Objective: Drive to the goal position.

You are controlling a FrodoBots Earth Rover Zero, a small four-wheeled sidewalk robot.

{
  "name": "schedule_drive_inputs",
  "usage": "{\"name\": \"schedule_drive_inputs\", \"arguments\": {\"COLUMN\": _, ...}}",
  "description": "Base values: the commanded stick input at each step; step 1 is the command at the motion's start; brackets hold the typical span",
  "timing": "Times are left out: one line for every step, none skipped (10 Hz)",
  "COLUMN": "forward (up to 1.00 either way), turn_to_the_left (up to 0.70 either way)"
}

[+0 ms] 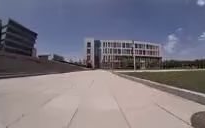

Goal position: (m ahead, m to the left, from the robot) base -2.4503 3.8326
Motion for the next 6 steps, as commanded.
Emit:
{"name": "schedule_drive_inputs", "arguments": {"forward": 0.7, "turn_to_the_left": 0.0}}
{"name": "schedule_drive_inputs", "arguments": {"forward": 0.7, "turn_to_the_left": 0.0}}
{"name": "schedule_drive_inputs", "arguments": {"forward": 0.7, "turn_to_the_left": 0.0}}
{"name": "schedule_drive_inputs", "arguments": {"forward": 0.7, "turn_to_the_left": 0.0}}
{"name": "schedule_drive_inputs", "arguments": {"forward": 0.7, "turn_to_the_left": 0.0}}
{"name": "schedule_drive_inputs", "arguments": {"forward": 0.7, "turn_to_the_left": 0.0}}
